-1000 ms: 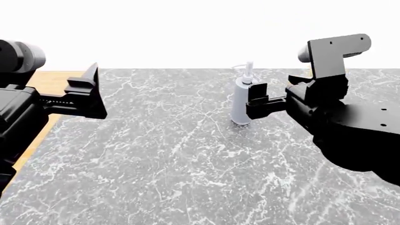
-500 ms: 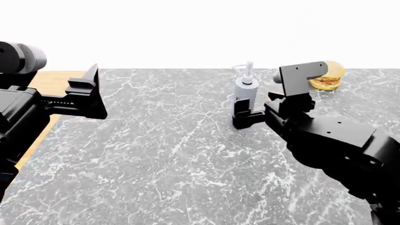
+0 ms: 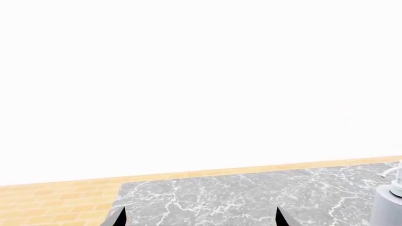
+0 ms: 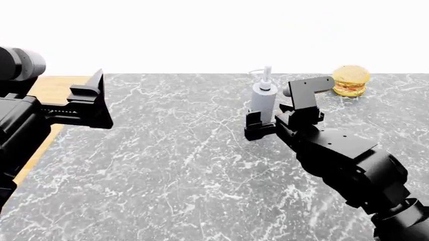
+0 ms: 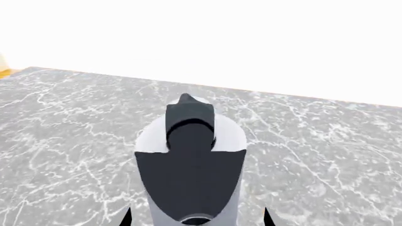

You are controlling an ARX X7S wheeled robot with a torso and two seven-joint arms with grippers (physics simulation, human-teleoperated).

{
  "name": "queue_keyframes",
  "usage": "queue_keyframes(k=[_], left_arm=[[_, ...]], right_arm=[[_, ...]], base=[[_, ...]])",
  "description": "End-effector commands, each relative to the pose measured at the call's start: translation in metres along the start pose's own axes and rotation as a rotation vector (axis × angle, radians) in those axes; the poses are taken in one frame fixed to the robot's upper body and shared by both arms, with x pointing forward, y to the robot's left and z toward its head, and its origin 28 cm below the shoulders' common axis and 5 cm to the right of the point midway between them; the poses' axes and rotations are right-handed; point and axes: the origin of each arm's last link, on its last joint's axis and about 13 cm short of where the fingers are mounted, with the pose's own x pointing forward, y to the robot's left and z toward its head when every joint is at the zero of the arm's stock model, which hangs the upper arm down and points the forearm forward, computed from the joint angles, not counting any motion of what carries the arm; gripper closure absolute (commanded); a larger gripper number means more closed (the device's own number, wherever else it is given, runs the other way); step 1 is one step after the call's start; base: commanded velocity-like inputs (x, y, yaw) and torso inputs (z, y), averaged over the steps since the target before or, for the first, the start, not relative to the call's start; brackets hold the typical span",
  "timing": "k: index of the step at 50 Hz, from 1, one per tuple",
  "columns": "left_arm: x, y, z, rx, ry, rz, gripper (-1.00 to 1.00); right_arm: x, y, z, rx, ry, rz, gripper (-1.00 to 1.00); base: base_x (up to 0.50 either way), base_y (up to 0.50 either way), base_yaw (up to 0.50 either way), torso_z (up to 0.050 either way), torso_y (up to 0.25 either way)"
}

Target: Pick the soap dispenser from the counter and place it in the cabinet.

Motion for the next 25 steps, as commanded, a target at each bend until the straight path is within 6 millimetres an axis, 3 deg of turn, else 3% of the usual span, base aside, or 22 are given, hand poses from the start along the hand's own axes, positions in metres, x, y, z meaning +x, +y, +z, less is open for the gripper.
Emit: queue_keyframes(k=[1, 9, 10, 25], left_arm=[[-0.001, 0.001, -0.001, -0.004, 0.0, 0.003, -1.0], [0.0, 0.002, -0.003, -0.007, 0.003, 0.005, -1.0], [0.001, 0.002, -0.003, -0.008, 0.003, 0.005, -1.0], [-0.001, 0.004, -0.004, -0.014, 0.0, 0.008, -1.0]], right_arm=[[0.012, -0.002, -0.012, 0.005, 0.005, 0.006, -1.0], [0.015, -0.002, -0.015, 0.0, 0.0, 0.007, -1.0], [0.015, -0.002, -0.015, -0.002, -0.002, 0.007, 1.0], [-0.009, -0.003, -0.007, -0.035, -0.033, -0.01, 1.0]], base=[[0.0, 0.0, 0.0, 0.0, 0.0], [0.0, 0.0, 0.0, 0.0, 0.0], [0.0, 0.0, 0.0, 0.0, 0.0], [0.0, 0.0, 0.0, 0.0, 0.0]])
